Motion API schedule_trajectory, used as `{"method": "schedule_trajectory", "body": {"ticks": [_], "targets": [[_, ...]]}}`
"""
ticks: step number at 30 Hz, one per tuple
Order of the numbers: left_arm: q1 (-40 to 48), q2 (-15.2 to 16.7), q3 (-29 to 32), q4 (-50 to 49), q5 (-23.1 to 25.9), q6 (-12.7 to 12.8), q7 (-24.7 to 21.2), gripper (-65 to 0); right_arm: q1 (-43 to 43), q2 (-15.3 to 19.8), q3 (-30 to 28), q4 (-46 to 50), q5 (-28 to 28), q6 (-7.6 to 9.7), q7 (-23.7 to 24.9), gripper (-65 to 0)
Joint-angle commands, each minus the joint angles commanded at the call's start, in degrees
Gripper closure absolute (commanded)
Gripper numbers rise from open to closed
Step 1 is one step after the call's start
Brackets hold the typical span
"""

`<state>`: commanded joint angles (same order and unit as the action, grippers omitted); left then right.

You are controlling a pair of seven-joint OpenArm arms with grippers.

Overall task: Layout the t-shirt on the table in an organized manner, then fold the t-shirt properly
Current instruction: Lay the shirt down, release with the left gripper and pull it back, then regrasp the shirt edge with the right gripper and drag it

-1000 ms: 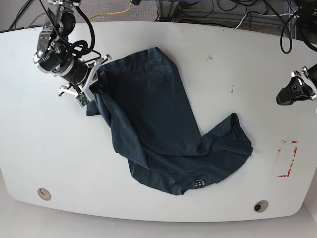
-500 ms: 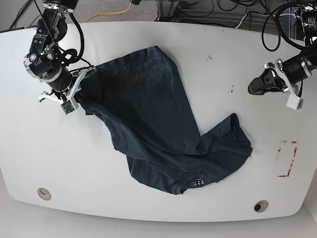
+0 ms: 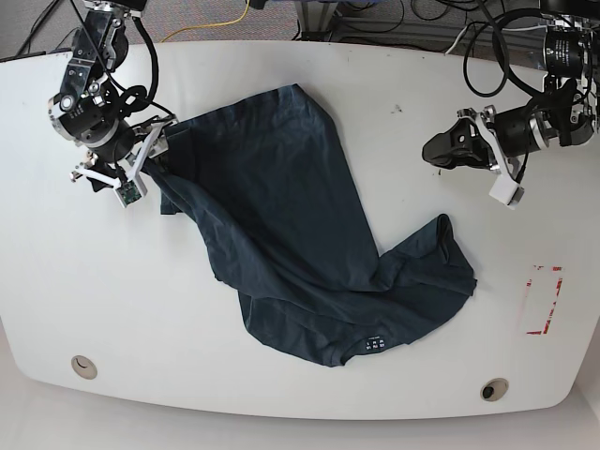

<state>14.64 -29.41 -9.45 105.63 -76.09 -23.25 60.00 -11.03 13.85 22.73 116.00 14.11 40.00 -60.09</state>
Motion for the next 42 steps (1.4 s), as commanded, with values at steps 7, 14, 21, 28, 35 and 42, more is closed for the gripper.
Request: {"method": "schedule_trajectory", "body": {"ticks": [7,14,21,28,35,42], "targets": [[0.0,0.79,0.0,0.0,0.97,0.09,0.0,-34.3,0.7,-0.09,2.29,0.09,0.53,0.0,0.0,-51.0],[0.0,0.79,0.0,0.0,0.97,0.09,0.0,-33.9,8.62,-1.14,3.16,-2.55,0.53,0.0,0.0,-51.0],[-0.18,1.85,0.09,0.0,1.05,0.09,0.0,-33.9,17.41,-2.11,2.99,-9.49,0.35,0.0,-0.18,-51.0],[-0.18,1.85,0.0,-0.09,1.05,0.0,0.0,-33.9,22.68,-2.37,3.25,-15.74,0.62,0.0,-0.18,-51.0],[-0.18,1.85,0.0,-0.09,1.05,0.0,0.0,-33.9,31.38,-4.75,2.99,-29.1,0.62,0.0,1.49,-51.0],[-0.18,1.85,0.0,-0.09,1.05,0.0,0.0,-33.9,38.95,-5.8,2.9,-44.92,0.18,0.0,7.65,-51.0]]}}
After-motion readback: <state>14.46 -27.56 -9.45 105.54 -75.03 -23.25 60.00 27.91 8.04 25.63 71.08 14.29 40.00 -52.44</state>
